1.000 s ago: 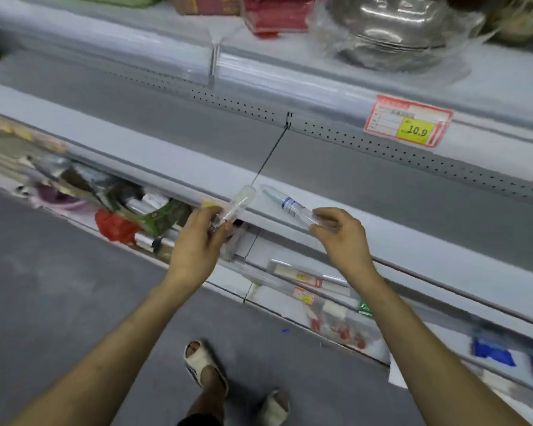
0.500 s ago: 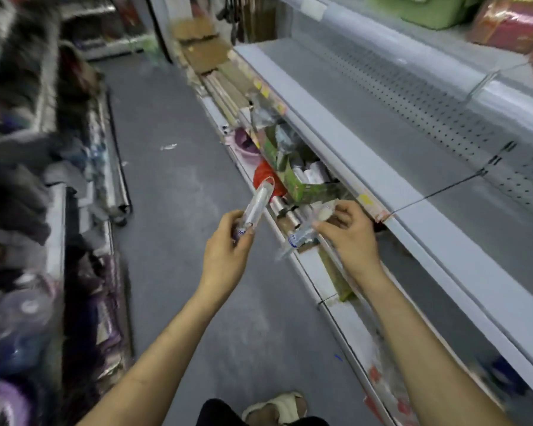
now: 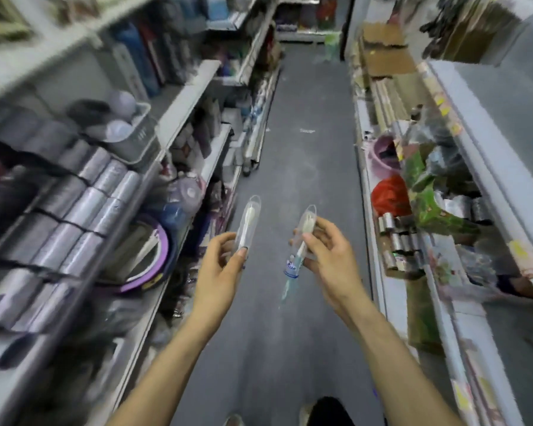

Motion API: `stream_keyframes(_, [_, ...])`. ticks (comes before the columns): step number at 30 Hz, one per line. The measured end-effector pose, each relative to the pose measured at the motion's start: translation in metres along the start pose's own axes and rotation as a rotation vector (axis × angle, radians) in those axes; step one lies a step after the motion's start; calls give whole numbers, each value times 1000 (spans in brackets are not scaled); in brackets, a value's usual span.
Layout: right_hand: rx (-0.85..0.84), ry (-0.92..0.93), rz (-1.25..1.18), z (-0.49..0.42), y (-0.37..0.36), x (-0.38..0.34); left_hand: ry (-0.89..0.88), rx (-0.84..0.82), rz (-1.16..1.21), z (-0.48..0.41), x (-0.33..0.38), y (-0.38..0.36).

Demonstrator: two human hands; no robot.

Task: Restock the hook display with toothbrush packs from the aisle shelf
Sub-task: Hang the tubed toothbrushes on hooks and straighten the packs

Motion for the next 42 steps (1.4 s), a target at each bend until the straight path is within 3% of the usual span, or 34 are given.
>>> stream_keyframes(5, [-353, 16, 85, 34, -102, -4, -7, 297, -10, 68, 20, 88])
stream_keyframes(10, [-704, 129, 217, 97, -161, 2, 16, 677, -3, 175, 25, 132])
stream_keyframes(15, [-1042, 209, 302, 197, -198, 24, 34, 1021, -3, 307, 20, 145])
stream_keyframes(18, [-1179, 223, 320, 264, -204, 38, 74, 1146, 19, 384, 12, 144])
stream_keyframes(25, [-1549, 313, 353, 452, -209, 53, -33, 1546, 142, 576, 10, 147])
stream_keyframes(34, [-1730, 394, 304, 691, -205, 63, -69, 1745, 118, 813, 30, 185])
stream_keyframes(42, [-1768, 414, 240, 850, -224, 71, -91, 1767, 10, 976, 73, 254])
Point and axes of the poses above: each hand's wrist, its own z-axis away from the middle knuckle, its own y-axis out of the back of the hand, x = y × z, the point moved 6 cm from there along -z, towards the middle knuckle, and after that the axes turned 7 degrees about z, right-handed, at the moved point
